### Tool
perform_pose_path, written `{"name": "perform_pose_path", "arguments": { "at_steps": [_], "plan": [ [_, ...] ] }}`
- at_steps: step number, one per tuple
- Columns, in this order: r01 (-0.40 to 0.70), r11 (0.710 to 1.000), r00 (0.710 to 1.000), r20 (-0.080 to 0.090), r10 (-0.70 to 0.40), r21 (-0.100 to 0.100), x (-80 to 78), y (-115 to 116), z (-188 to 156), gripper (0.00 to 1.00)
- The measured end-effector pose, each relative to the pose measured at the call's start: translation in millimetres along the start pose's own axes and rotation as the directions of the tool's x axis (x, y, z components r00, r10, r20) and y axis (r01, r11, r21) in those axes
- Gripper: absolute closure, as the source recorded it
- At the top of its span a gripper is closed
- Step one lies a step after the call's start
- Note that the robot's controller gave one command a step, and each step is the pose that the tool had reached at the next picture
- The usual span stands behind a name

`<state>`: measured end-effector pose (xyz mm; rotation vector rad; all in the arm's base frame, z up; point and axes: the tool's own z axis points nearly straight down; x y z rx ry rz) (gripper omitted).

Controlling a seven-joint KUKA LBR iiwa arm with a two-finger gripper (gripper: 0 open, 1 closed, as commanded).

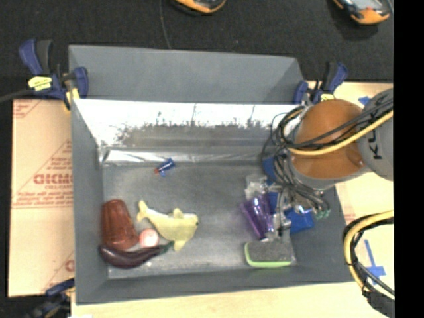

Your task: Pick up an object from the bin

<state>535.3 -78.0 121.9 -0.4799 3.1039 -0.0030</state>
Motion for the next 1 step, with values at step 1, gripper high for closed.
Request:
{"name": "perform_pose_path", "arguments": {
  "at_steps": [1],
  "plan": [
    [-0.123, 0.992, 0.992, 0.011, 0.123, 0.004, -1.2, -5.0, -41.2, 0.00]
  ]
}}
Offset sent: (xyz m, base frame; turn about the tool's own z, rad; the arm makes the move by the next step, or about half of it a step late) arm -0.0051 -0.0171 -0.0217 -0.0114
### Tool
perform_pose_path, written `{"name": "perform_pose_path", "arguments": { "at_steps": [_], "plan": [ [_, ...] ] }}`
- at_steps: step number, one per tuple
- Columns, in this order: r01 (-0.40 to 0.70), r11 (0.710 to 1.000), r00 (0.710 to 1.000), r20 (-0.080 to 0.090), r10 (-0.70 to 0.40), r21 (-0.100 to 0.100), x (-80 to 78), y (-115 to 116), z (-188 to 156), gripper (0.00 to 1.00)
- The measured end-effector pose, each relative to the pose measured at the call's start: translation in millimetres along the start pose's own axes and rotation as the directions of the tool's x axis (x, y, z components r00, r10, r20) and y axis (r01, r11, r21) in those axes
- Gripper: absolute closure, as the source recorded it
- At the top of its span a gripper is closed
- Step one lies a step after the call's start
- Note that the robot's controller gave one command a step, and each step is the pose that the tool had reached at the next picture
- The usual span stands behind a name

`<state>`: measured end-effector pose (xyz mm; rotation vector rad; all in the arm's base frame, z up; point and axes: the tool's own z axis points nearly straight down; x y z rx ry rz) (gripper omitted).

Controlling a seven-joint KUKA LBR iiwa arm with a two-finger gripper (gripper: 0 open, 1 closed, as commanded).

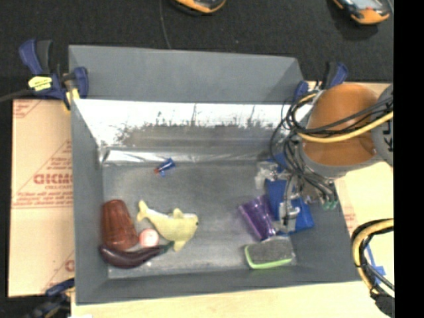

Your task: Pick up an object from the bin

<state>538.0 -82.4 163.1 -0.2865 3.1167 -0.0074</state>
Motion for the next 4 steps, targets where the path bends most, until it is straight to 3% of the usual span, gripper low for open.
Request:
{"name": "perform_pose_path", "arguments": {
  "at_steps": [1, 2, 3, 4],
  "plan": [
    [0.143, 0.990, 0.990, 0.003, -0.143, 0.001, 7.0, -9.6, 52.1, 0.00],
    [0.116, 0.993, 0.993, 0.000, -0.116, 0.001, 2.8, -3.7, 72.3, 0.00],
    [0.273, 0.962, 0.962, -0.003, -0.273, -0.002, 11.5, 9.0, 12.7, 0.00],
    [0.339, 0.941, 0.941, 0.006, -0.339, 0.002, 9.1, -18.3, -6.1, 0.00]
  ]
}}
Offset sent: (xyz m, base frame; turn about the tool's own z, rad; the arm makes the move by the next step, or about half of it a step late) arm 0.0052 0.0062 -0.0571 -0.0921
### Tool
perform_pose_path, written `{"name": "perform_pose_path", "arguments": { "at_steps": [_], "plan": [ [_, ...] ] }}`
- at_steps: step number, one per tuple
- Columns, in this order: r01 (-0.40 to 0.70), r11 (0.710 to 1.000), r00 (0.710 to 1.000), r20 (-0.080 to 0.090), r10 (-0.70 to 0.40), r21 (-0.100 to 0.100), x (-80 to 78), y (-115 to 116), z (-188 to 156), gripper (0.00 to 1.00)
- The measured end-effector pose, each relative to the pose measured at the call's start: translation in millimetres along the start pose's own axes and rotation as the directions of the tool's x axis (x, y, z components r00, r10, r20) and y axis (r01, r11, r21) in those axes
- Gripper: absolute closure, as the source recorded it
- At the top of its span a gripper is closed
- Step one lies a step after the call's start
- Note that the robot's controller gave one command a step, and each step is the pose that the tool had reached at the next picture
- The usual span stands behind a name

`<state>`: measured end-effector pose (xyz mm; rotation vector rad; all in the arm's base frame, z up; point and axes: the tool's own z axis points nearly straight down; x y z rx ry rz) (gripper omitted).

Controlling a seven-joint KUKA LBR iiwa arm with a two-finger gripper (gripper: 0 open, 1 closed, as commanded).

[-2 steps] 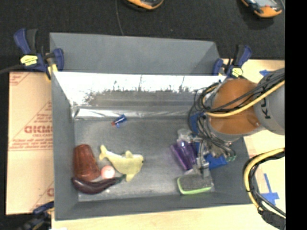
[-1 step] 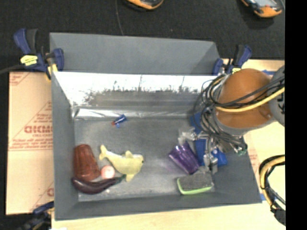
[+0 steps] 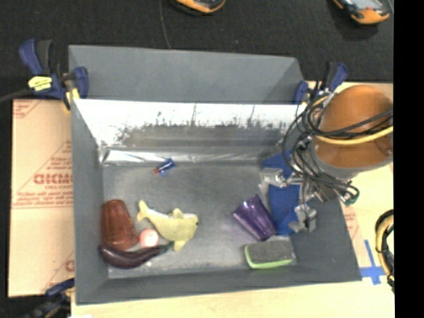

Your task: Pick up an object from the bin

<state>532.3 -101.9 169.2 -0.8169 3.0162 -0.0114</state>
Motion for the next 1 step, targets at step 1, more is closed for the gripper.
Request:
{"name": "perform_pose_path", "arguments": {
  "at_steps": [1],
  "plan": [
    [-0.297, 0.955, 0.955, -0.004, 0.297, -0.001, 4.6, 8.4, 27.0, 0.00]
  ]
}}
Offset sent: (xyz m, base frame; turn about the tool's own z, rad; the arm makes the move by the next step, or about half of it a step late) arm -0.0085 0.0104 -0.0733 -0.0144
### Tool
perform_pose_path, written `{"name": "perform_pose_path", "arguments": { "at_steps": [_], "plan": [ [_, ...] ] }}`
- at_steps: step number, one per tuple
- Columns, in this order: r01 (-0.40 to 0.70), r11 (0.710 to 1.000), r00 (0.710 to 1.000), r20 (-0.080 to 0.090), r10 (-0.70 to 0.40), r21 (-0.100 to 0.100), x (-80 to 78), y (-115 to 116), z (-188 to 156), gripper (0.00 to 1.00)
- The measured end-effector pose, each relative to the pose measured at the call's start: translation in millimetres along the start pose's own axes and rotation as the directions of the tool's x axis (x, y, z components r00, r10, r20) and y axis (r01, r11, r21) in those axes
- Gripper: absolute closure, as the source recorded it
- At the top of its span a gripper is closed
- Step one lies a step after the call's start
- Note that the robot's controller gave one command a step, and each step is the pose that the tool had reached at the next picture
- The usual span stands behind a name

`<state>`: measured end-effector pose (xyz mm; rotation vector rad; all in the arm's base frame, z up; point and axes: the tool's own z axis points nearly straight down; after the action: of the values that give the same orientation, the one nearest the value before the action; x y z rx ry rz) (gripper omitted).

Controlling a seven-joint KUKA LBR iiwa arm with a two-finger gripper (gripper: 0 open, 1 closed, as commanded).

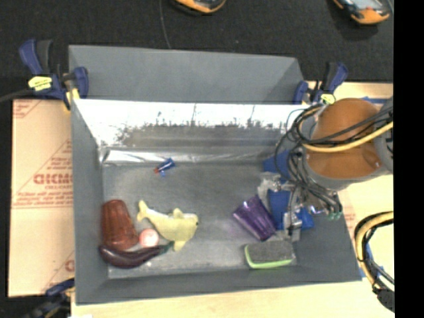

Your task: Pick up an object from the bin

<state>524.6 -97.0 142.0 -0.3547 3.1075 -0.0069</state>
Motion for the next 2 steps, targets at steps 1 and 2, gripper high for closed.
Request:
{"name": "perform_pose_path", "arguments": {
  "at_steps": [1, 2],
  "plan": [
    [0.246, 0.969, 0.969, 0.003, -0.246, 0.005, -0.6, 3.4, 30.5, 0.00],
    [0.212, 0.977, 0.977, -0.001, -0.212, 0.003, 1.4, 22.8, 69.3, 1.00]
  ]
}}
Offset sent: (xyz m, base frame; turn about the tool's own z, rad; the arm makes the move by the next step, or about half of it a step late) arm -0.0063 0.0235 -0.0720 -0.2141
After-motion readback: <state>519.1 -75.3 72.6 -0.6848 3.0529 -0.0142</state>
